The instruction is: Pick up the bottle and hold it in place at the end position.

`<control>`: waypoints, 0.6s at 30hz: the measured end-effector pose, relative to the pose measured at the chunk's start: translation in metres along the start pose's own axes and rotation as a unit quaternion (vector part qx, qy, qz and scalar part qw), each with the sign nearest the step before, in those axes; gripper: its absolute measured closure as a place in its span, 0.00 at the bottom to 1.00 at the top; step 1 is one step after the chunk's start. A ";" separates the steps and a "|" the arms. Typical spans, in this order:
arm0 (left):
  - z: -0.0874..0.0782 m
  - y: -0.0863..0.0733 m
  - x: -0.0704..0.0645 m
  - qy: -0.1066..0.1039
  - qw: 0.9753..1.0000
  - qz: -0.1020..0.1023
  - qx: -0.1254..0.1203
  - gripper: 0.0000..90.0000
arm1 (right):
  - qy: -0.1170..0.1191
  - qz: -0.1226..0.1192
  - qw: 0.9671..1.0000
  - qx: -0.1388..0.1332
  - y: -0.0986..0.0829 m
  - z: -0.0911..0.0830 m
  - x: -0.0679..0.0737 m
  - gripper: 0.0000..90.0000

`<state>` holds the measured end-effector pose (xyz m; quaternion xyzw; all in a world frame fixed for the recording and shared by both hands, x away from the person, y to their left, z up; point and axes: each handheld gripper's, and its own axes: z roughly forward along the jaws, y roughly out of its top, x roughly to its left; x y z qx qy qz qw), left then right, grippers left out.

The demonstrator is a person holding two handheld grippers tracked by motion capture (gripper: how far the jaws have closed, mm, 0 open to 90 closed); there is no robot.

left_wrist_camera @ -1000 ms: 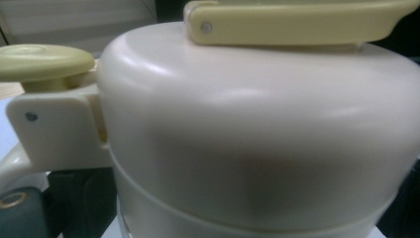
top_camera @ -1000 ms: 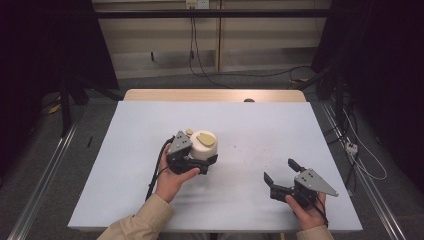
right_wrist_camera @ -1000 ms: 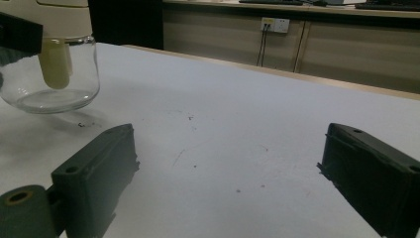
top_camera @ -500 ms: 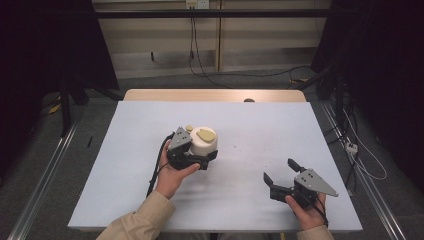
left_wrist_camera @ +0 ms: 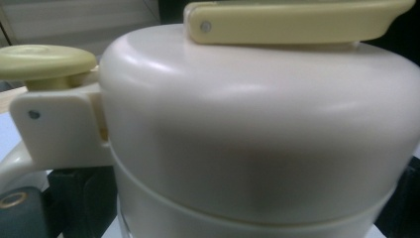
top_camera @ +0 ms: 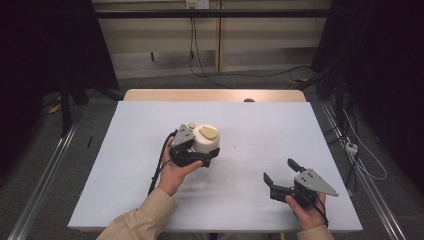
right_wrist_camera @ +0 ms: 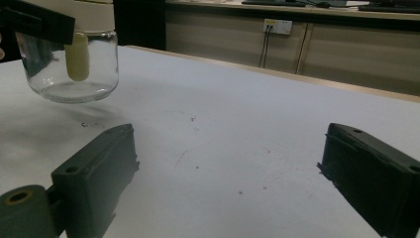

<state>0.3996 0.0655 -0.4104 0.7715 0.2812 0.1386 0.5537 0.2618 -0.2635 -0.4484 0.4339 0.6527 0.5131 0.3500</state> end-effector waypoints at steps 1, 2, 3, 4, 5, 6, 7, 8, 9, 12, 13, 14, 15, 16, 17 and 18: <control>0.001 0.000 0.000 0.000 1.000 0.000 0.000 0.06 | 0.000 0.001 1.000 0.000 0.000 0.000 0.000 0.07; 0.002 0.000 0.000 -0.001 1.000 0.002 0.002 0.06 | 0.000 0.001 1.000 0.000 0.000 0.000 0.000 0.07; 0.003 0.000 0.000 0.000 1.000 0.002 0.002 0.06 | 0.000 0.001 1.000 0.000 0.000 0.000 0.000 0.07; 0.004 0.001 0.000 0.000 1.000 0.000 0.000 0.06 | 0.000 0.000 1.000 0.000 0.000 0.000 0.000 0.07; 0.005 0.001 0.000 0.000 1.000 0.001 0.000 0.06 | 0.000 0.000 1.000 0.000 0.000 0.000 0.000 0.07; 0.006 0.001 0.000 0.000 1.000 0.001 0.000 0.06 | 0.000 0.000 1.000 0.000 0.000 0.000 0.000 0.07; 0.007 0.001 0.001 0.002 1.000 0.001 -0.001 0.06 | 0.000 0.000 1.000 0.000 0.000 0.000 0.000 0.07; 0.007 0.002 0.001 0.003 1.000 0.001 -0.001 0.06 | 0.000 0.000 1.000 0.000 0.000 0.000 0.000 0.07; 0.008 0.002 0.002 0.003 1.000 0.000 -0.001 0.06 | 0.000 0.001 1.000 0.000 0.000 0.000 0.000 0.07; 0.011 0.002 0.004 0.006 1.000 0.001 0.004 0.06 | 0.000 0.001 1.000 0.000 0.000 0.000 0.000 0.07; 0.012 0.003 0.004 0.007 1.000 0.000 0.004 0.06 | 0.000 0.001 1.000 0.000 0.000 0.000 0.000 0.07; 0.012 0.003 0.005 0.008 1.000 0.001 0.003 0.06 | 0.000 0.001 1.000 0.000 0.000 0.000 0.000 0.07; 0.013 0.003 0.005 0.009 1.000 0.000 0.002 0.06 | 0.000 0.000 1.000 0.000 0.000 0.000 0.000 0.07; 0.014 0.004 0.005 0.008 1.000 0.000 0.003 0.06 | 0.000 0.001 1.000 0.000 0.000 0.000 0.000 0.07; 0.015 0.004 0.005 0.008 1.000 0.000 0.003 0.06 | 0.000 0.001 1.000 0.000 0.000 0.000 0.000 0.07; 0.016 0.004 0.005 0.008 1.000 0.000 0.003 0.06 | 0.001 0.001 1.000 -0.001 0.000 0.000 0.000 0.07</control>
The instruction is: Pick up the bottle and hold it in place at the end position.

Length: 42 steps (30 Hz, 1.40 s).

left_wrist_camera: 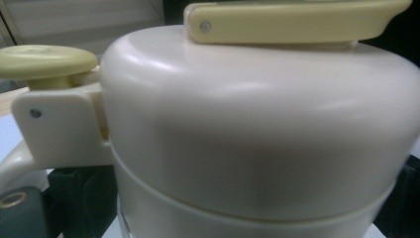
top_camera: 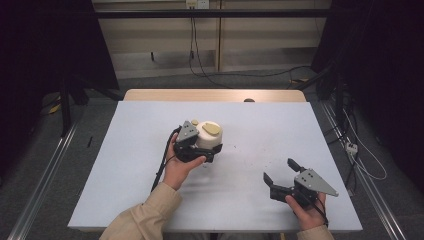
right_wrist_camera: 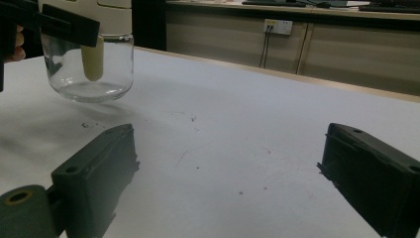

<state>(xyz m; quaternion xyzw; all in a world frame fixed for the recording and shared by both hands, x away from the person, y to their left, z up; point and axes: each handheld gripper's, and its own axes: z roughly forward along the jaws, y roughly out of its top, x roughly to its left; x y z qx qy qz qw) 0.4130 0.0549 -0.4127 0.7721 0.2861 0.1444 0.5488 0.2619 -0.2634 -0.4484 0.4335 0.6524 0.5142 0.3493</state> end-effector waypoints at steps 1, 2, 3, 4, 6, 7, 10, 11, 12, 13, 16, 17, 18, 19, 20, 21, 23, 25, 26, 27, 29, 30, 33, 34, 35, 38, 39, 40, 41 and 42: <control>0.001 0.000 0.000 0.000 1.000 0.002 0.002 0.06 | 0.000 0.000 1.000 0.000 0.000 0.000 0.000 0.07; 0.002 0.000 0.000 0.001 1.000 0.001 0.002 0.06 | -0.001 0.000 1.000 0.000 0.000 0.000 0.000 0.07; 0.003 0.000 0.001 0.002 1.000 0.003 0.003 0.06 | -0.001 0.000 1.000 0.000 0.000 0.000 0.000 0.07; 0.004 0.000 0.001 0.002 1.000 0.001 0.003 0.06 | -0.001 0.000 1.000 0.000 0.000 0.000 0.000 0.07; 0.005 -0.001 0.002 0.003 1.000 0.000 0.004 0.06 | -0.001 0.001 1.000 0.000 0.000 0.000 0.000 0.07; 0.006 -0.001 0.002 0.004 1.000 -0.001 0.004 0.06 | -0.001 0.000 1.000 0.000 0.000 0.000 0.000 0.07; 0.008 -0.001 0.003 0.005 1.000 -0.001 0.002 0.06 | -0.001 0.001 1.000 0.001 0.000 0.000 0.000 0.07; 0.008 -0.001 0.003 0.006 1.000 -0.001 0.001 0.06 | -0.001 0.001 1.000 0.001 0.000 0.000 0.000 0.07; 0.009 0.000 0.004 0.006 1.000 0.001 0.000 0.06 | -0.001 0.001 1.000 0.001 0.000 0.000 0.000 0.07; 0.009 0.000 0.004 0.007 1.000 0.000 0.000 0.06 | -0.001 0.001 1.000 0.001 0.000 0.000 0.000 0.07; 0.011 0.000 0.005 0.007 1.000 -0.005 -0.003 0.06 | 0.000 0.001 1.000 0.000 0.000 0.000 0.000 0.07; 0.011 0.000 0.006 0.009 1.000 -0.004 -0.003 0.06 | -0.001 0.001 1.000 0.000 0.000 0.000 0.000 0.07; 0.011 -0.001 0.007 0.010 1.000 -0.006 -0.003 0.06 | 0.000 0.001 1.000 0.000 0.000 0.000 0.000 0.07; 0.012 -0.001 0.007 0.010 1.000 -0.008 -0.003 0.06 | 0.000 0.001 1.000 0.000 0.000 0.001 0.000 0.07; 0.013 -0.001 0.008 0.011 1.000 -0.006 -0.002 0.06 | 0.000 0.001 1.000 0.000 0.000 0.001 0.000 0.07; 0.014 -0.002 0.008 0.012 1.000 -0.009 -0.001 0.06 | 0.001 0.001 1.000 0.000 0.000 0.001 0.000 0.07; 0.015 -0.003 0.009 0.014 1.000 -0.007 0.000 0.06 | 0.001 0.000 1.000 0.000 0.000 0.001 0.000 0.07; 0.016 -0.003 0.009 0.015 1.000 -0.009 -0.001 0.06 | 0.002 0.000 1.000 0.000 0.000 0.001 0.000 0.07; 0.017 -0.003 0.009 0.017 1.000 -0.007 0.000 0.06 | 0.002 0.000 1.000 0.000 0.000 0.001 0.000 0.07; 0.018 -0.004 0.009 0.017 1.000 -0.007 0.000 0.06 | 0.002 0.001 1.000 -0.001 0.000 0.001 0.000 0.07; 0.019 -0.004 0.009 0.018 1.000 -0.008 0.000 0.06 | 0.001 0.001 1.000 -0.001 0.000 0.000 0.000 0.07; 0.020 -0.004 0.010 0.019 1.000 -0.008 0.000 0.06 | 0.001 0.002 1.000 -0.001 0.000 0.000 0.000 0.07; 0.022 -0.005 0.010 0.021 1.000 -0.010 0.000 0.06 | 0.001 0.001 1.000 -0.002 0.000 0.000 -0.001 0.07; 0.023 -0.005 0.011 0.023 1.000 -0.008 0.001 0.06 | 0.001 0.002 1.000 -0.002 0.000 0.000 -0.001 0.07; 0.023 -0.006 0.011 0.024 1.000 -0.007 0.002 0.06 | 0.002 0.002 1.000 -0.002 0.000 0.000 0.000 0.07; 0.025 -0.006 0.011 0.026 1.000 -0.009 0.003 0.06 | 0.002 0.002 1.000 -0.003 0.000 0.000 0.000 0.07; 0.026 -0.006 0.012 0.024 1.000 -0.007 0.005 0.06 | 0.002 0.002 1.000 -0.002 0.000 0.000 -0.001 0.07; 0.027 -0.006 0.012 0.024 1.000 -0.005 0.007 0.06 | 0.002 0.002 1.000 -0.002 0.000 0.000 -0.001 0.07; 0.028 -0.005 0.012 0.025 1.000 -0.004 0.008 0.06 | 0.002 0.002 1.000 -0.002 0.000 0.000 -0.001 0.07; 0.029 -0.004 0.011 0.025 1.000 -0.004 0.008 0.06 | 0.002 0.002 1.000 -0.002 0.000 0.001 -0.001 0.07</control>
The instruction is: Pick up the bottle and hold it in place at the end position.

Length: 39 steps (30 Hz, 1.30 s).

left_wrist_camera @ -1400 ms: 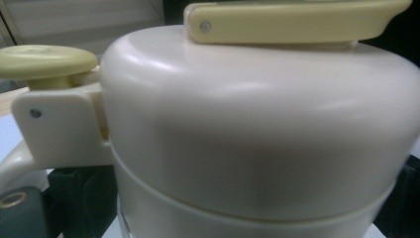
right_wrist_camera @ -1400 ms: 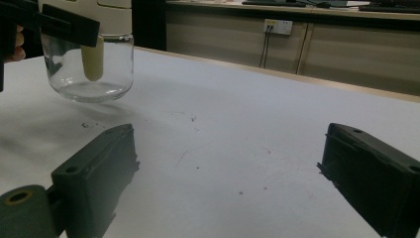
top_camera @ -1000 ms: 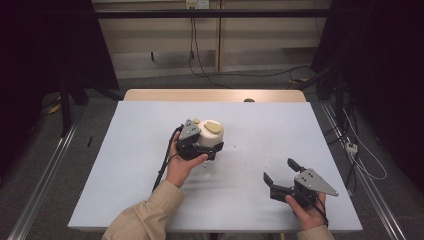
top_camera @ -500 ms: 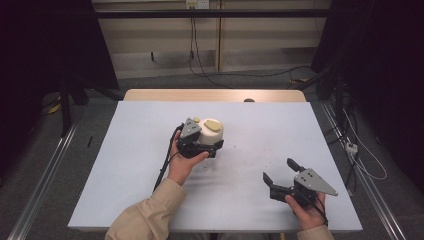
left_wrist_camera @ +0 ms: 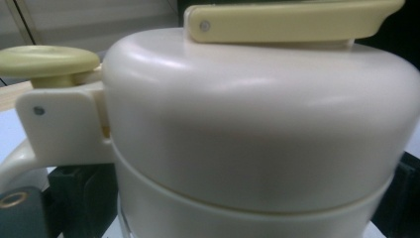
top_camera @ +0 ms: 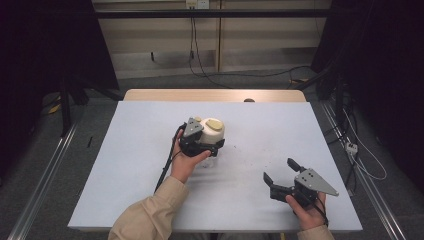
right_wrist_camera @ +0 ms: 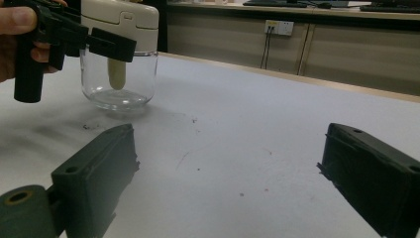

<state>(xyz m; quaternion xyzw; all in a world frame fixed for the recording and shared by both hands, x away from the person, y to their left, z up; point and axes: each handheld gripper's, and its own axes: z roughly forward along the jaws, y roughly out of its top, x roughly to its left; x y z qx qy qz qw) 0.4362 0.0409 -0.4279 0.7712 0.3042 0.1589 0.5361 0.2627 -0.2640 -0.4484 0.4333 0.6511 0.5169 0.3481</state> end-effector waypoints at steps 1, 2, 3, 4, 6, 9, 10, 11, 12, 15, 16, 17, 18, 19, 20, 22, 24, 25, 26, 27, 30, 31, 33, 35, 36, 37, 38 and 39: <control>0.001 0.001 0.000 0.001 1.000 0.001 -0.001 0.06 | 0.000 0.000 1.000 0.000 0.000 0.000 0.000 0.07; 0.001 0.002 0.000 -0.001 1.000 0.001 -0.003 0.06 | 0.000 0.000 1.000 0.000 0.000 0.000 0.000 0.07; 0.002 0.002 -0.001 0.000 1.000 0.000 -0.003 0.06 | 0.000 0.000 1.000 0.000 0.000 0.000 0.000 0.07; 0.003 0.003 -0.001 0.001 1.000 0.002 -0.002 0.06 | -0.001 0.000 1.000 0.000 0.000 0.000 0.000 0.07; 0.004 0.003 -0.001 0.000 1.000 0.004 -0.001 0.06 | 0.000 0.000 1.000 -0.001 0.000 0.000 0.000 0.07; 0.006 0.004 -0.002 -0.001 1.000 0.004 0.000 0.06 | -0.001 0.001 1.000 0.000 0.000 0.000 -0.001 0.07; 0.007 0.004 -0.002 0.001 1.000 0.004 0.000 0.06 | 0.000 0.001 1.000 0.000 0.000 0.000 -0.001 0.07; 0.008 0.004 -0.001 0.000 1.000 0.004 0.000 0.06 | -0.001 0.000 1.000 0.000 0.000 0.000 0.000 0.07; 0.008 0.004 -0.001 0.000 1.000 0.003 0.000 0.06 | 0.000 0.000 1.000 0.000 0.000 0.000 0.000 0.07; 0.010 0.003 -0.001 0.001 1.000 -0.001 -0.002 0.06 | 0.000 0.000 1.000 -0.001 0.000 0.000 0.000 0.07; 0.010 0.003 -0.001 0.001 1.000 -0.002 -0.002 0.06 | 0.001 -0.001 1.000 0.000 0.000 0.000 -0.001 0.07; 0.010 0.003 -0.002 0.002 1.000 -0.004 -0.002 0.06 | 0.002 -0.001 1.000 -0.001 0.000 0.000 -0.001 0.07; 0.011 0.003 -0.002 0.001 1.000 -0.006 -0.003 0.06 | 0.002 0.000 1.000 -0.001 0.000 0.000 -0.001 0.07; 0.012 0.003 -0.001 0.002 1.000 -0.006 -0.003 0.06 | 0.001 0.000 1.000 0.000 0.000 -0.001 -0.001 0.07; 0.012 0.003 -0.001 0.002 1.000 -0.007 -0.003 0.06 | 0.001 0.000 1.000 -0.001 0.000 -0.001 -0.001 0.07; 0.013 0.003 -0.001 0.003 1.000 -0.008 -0.004 0.06 | 0.001 0.000 1.000 0.000 0.000 0.000 -0.001 0.07; 0.014 0.002 -0.001 0.003 1.000 -0.010 -0.004 0.06 | 0.002 0.000 1.000 -0.002 0.000 0.000 0.000 0.07; 0.015 0.003 -0.001 0.003 1.000 -0.010 -0.001 0.06 | 0.002 -0.001 1.000 -0.001 0.000 0.000 0.000 0.07; 0.015 0.003 -0.001 0.002 1.000 -0.011 -0.001 0.06 | 0.002 -0.001 1.000 -0.001 0.000 0.000 0.000 0.07; 0.016 0.003 -0.001 0.002 1.000 -0.010 -0.001 0.06 | 0.002 0.000 1.000 -0.001 0.000 0.000 0.000 0.07; 0.018 0.004 -0.003 0.003 1.000 -0.008 0.000 0.06 | 0.001 0.000 1.000 -0.001 0.000 -0.001 -0.001 0.07; 0.019 0.005 -0.003 0.002 1.000 -0.008 0.000 0.06 | 0.001 0.000 1.000 0.000 0.000 0.000 -0.001 0.07; 0.020 0.006 -0.003 0.001 1.000 -0.007 -0.001 0.06 | 0.002 0.000 1.000 0.000 0.000 0.000 -0.001 0.07; 0.021 0.006 -0.004 0.002 1.000 -0.007 0.001 0.06 | 0.003 -0.001 1.000 -0.001 0.000 -0.001 -0.001 0.07; 0.022 0.006 -0.004 0.002 1.000 -0.006 0.001 0.06 | 0.002 -0.001 1.000 -0.001 0.000 -0.001 -0.001 0.07; 0.022 0.006 -0.005 0.002 1.000 -0.007 0.000 0.06 | 0.002 -0.001 1.000 -0.001 0.000 -0.001 -0.001 0.07; 0.023 0.006 -0.005 0.002 1.000 -0.008 0.000 0.06 | 0.002 -0.001 1.000 -0.001 0.000 -0.001 -0.001 0.07; 0.023 0.006 -0.004 0.002 1.000 -0.005 -0.001 0.06 | 0.002 -0.001 1.000 -0.001 0.000 -0.001 -0.001 0.07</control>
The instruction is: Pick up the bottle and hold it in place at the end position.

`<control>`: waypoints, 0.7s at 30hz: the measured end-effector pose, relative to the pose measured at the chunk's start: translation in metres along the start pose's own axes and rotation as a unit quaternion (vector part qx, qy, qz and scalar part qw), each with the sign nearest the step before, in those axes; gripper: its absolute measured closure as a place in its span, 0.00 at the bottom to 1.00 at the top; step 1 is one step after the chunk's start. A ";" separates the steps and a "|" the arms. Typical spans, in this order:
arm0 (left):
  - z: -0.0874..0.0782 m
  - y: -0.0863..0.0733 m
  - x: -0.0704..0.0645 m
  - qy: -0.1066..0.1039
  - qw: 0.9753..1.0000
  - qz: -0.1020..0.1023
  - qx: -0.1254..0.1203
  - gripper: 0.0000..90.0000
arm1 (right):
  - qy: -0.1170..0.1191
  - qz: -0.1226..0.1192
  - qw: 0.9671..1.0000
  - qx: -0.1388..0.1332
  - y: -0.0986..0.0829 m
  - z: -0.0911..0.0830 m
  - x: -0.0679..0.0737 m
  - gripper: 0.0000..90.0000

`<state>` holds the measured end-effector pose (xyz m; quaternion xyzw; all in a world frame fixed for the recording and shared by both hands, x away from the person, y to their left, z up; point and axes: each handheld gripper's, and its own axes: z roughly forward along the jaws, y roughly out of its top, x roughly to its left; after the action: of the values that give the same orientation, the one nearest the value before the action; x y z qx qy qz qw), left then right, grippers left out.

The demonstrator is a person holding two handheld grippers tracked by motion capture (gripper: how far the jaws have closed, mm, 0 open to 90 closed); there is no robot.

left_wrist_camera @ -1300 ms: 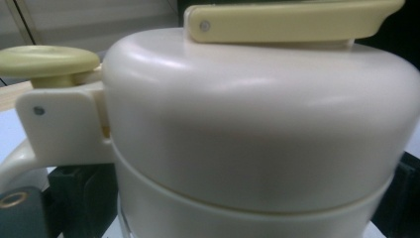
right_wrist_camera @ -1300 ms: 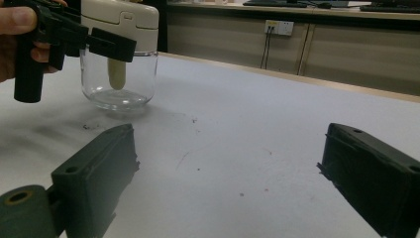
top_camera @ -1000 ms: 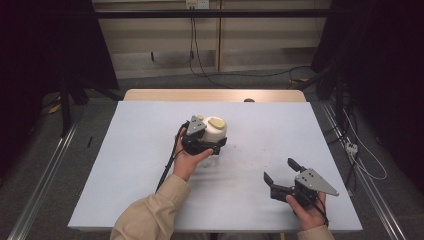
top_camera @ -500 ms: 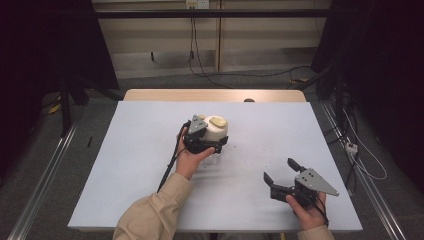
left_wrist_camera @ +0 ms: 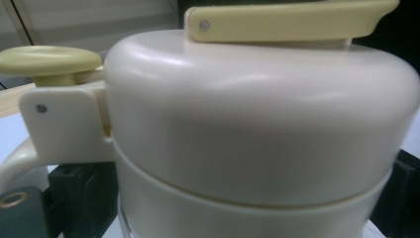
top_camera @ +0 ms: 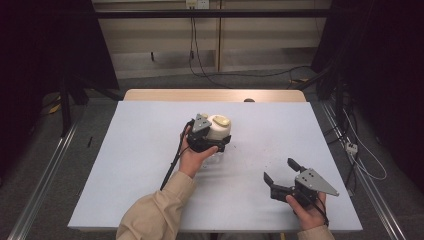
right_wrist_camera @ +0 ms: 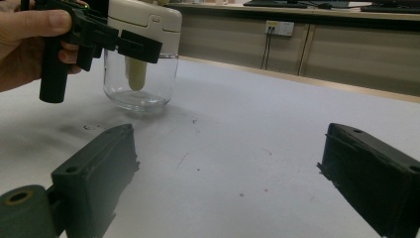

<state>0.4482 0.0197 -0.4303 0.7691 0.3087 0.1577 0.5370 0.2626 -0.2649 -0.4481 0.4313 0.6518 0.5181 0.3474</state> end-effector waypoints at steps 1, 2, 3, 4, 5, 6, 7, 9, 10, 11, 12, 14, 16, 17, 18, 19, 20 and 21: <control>0.001 0.000 0.000 0.001 1.000 -0.001 -0.001 0.06 | 0.001 0.001 1.000 0.000 0.000 0.000 0.000 0.07; 0.001 0.000 0.000 0.000 1.000 -0.001 -0.001 0.06 | 0.001 0.000 1.000 0.000 0.000 0.000 0.000 0.07; 0.002 0.000 0.000 0.001 1.000 -0.003 -0.002 0.06 | 0.000 0.000 1.000 0.000 0.000 0.000 0.000 0.07; 0.002 0.000 0.000 0.000 1.000 -0.002 -0.002 0.06 | 0.000 0.000 1.000 0.000 0.000 0.000 0.000 0.07; 0.003 0.001 0.000 0.001 1.000 -0.002 -0.002 0.06 | 0.000 0.000 1.000 0.000 0.000 0.000 0.000 0.07; 0.003 0.001 0.000 0.002 1.000 -0.003 -0.002 0.06 | 0.001 0.000 1.000 0.000 0.000 0.000 0.000 0.07; 0.003 0.001 0.000 0.002 1.000 -0.002 -0.002 0.06 | 0.002 0.000 1.000 0.001 0.000 0.000 0.000 0.07; 0.004 0.002 0.001 0.002 1.000 0.000 -0.003 0.06 | 0.002 0.000 1.000 0.001 0.000 0.000 0.000 0.07; 0.004 0.002 0.001 0.003 1.000 -0.001 -0.004 0.06 | 0.002 0.000 1.000 0.001 0.000 0.000 0.000 0.07; 0.004 0.002 0.001 0.003 1.000 -0.001 -0.004 0.06 | 0.002 0.000 1.000 0.001 0.000 0.000 0.000 0.07; 0.005 0.002 0.002 0.003 1.000 -0.002 -0.005 0.06 | 0.002 0.000 1.000 0.002 0.000 0.001 0.000 0.07; 0.006 0.002 0.002 0.005 1.000 -0.005 -0.006 0.06 | 0.002 0.000 1.000 0.001 0.000 0.001 0.000 0.07; 0.007 0.001 0.002 0.006 1.000 -0.006 -0.005 0.06 | 0.002 0.000 1.000 0.001 0.000 0.001 0.000 0.07; 0.008 0.000 0.003 0.006 1.000 -0.006 -0.005 0.06 | 0.002 0.000 1.000 0.002 0.000 0.000 0.000 0.07; 0.009 0.000 0.003 0.007 1.000 -0.005 -0.004 0.06 | 0.001 0.000 1.000 0.001 0.000 0.000 0.000 0.07; 0.009 -0.001 0.003 0.008 1.000 -0.004 -0.001 0.06 | 0.001 0.000 1.000 0.001 0.000 0.000 0.000 0.07; 0.010 -0.001 0.003 0.008 1.000 -0.004 -0.001 0.06 | 0.000 0.000 1.000 0.001 0.000 0.000 -0.001 0.07; 0.011 -0.002 0.003 0.009 1.000 -0.004 -0.001 0.06 | 0.000 0.001 1.000 0.001 0.000 0.000 -0.001 0.07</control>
<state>0.4565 0.0145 -0.4363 0.7661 0.3166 0.1626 0.5352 0.2631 -0.2652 -0.4486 0.4323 0.6523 0.5176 0.3460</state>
